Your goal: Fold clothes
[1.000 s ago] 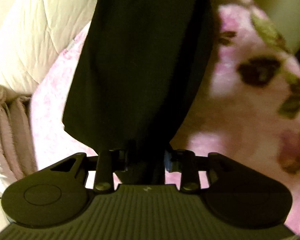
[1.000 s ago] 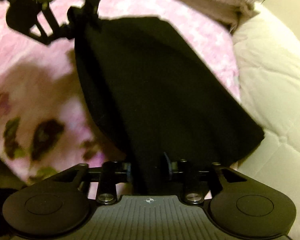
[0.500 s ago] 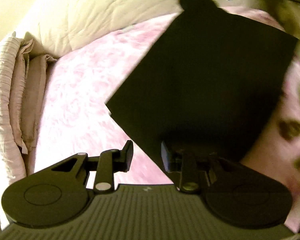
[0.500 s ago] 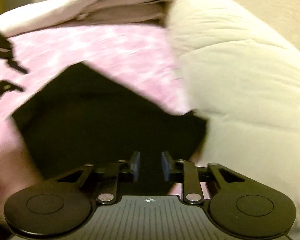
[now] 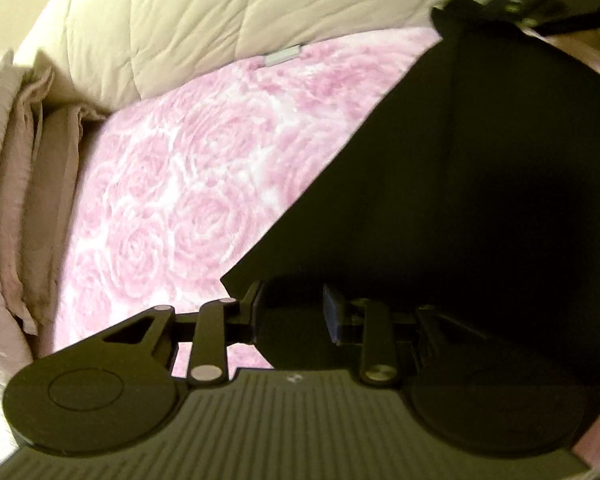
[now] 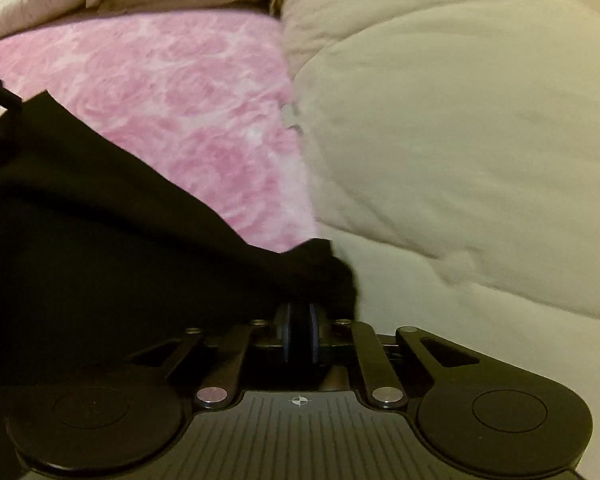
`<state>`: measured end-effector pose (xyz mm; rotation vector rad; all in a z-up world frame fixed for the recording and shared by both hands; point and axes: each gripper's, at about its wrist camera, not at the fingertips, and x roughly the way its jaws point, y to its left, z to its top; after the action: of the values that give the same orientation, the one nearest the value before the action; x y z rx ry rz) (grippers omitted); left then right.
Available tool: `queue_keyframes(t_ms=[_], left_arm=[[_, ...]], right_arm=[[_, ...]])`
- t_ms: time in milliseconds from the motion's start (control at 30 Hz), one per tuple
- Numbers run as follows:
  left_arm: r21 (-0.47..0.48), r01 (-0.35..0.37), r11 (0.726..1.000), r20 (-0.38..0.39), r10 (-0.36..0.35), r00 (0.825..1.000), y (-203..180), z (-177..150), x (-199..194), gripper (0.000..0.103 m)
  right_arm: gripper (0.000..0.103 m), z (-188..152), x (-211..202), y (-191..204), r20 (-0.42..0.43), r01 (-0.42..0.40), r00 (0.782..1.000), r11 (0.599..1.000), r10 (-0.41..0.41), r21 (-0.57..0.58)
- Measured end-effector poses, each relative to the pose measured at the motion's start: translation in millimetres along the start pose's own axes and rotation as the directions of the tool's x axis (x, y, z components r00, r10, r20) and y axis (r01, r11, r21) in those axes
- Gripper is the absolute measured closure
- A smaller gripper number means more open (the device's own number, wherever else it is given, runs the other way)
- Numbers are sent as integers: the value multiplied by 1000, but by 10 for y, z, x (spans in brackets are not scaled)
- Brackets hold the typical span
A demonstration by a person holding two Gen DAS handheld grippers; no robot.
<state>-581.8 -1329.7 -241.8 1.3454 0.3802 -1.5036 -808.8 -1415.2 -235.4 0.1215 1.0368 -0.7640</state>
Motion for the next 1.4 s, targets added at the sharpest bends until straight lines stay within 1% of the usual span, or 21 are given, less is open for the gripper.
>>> queue_keyframes(t_ms=[100,200,300,367,433,467,567,633,667,733,800,900,1000,1067,1100,1200,1267,1300,1333,1367,1400], left_arm=[[-38,25,999,-18,-25,1000,53,6,113,72],[-59,32,998,-21,-33,999,82,-15,125,71],[-108,14,994,-20,-17,1000,128,-75,-2,72],[-165,-4,986,-13,2,1000,165,-161,-145,72],[-244,16,970,-5,-18,1000,169,-293,-324,74],[-273,29,962,-8,-32,999,141,-368,-404,76],[-272,56,961,-43,-70,997,-98,-628,-428,76],[-267,73,961,-69,-95,993,-268,-804,-426,76],[-266,70,961,-65,-91,994,-308,-855,-453,76],[-267,51,962,-36,-63,997,-334,-909,-541,76],[-269,31,963,-6,-34,999,-360,-964,-630,76],[-274,12,962,38,-1,999,-409,-1068,-781,76],[-246,44,968,26,-38,999,-548,-1269,-801,76],[-219,41,975,31,-35,999,-634,-1384,-793,76],[-233,37,972,38,-28,999,-641,-1438,-835,76],[-325,31,945,55,-14,998,-611,-1612,-1071,76],[-375,50,926,60,-30,998,-639,-1772,-1310,75],[-395,59,917,65,-36,997,-668,-1848,-1458,73],[-414,67,908,72,-41,997,-705,-1922,-1622,68],[-433,76,898,81,-46,996,-730,-1994,-1761,60],[-456,91,885,94,-53,994,-771,-2065,-1906,55]], right_arm=[[94,-92,25,-2,-9,-28,1000,999,28,34],[94,-81,-132,64,24,-56,998,998,55,38],[94,-70,-289,130,58,-84,995,996,81,41],[94,-87,-420,203,70,-136,989,989,132,56],[94,-145,-551,311,70,-195,979,978,189,77],[93,-187,-597,374,68,-219,975,972,213,86],[93,-353,-711,576,64,-285,958,952,280,109],[93,-467,-730,747,23,-301,953,948,301,100],[92,-527,-722,822,-8,-304,952,947,306,101],[92,-620,-742,906,-43,-288,954,949,295,130],[90,-672,-884,930,-43,-241,967,955,252,170],[81,-789,-1146,964,-20,-174,983,952,184,250],[76,-988,-1213,1060,-66,-137,984,939,165,315],[75,-1098,-1224,1131,-98,-109,983,930,153,352],[75,-1101,-1272,1171,-103,-92,985,931,136,354],[71,-1074,-1587,1316,-74,-65,993,939,95,338],[62,-1061,-1831,1453,-58,-49,996,941,73,334],[55,-1060,-1951,1526,-55,-43,996,940,65,339],[48,-1063,-2070,1604,-51,-40,997,937,61,347],[45,-1065,-2188,1682,-48,-36,997,934,57,355],[39,-1069,-2308,1758,-42,-34,998,930,53,365]])
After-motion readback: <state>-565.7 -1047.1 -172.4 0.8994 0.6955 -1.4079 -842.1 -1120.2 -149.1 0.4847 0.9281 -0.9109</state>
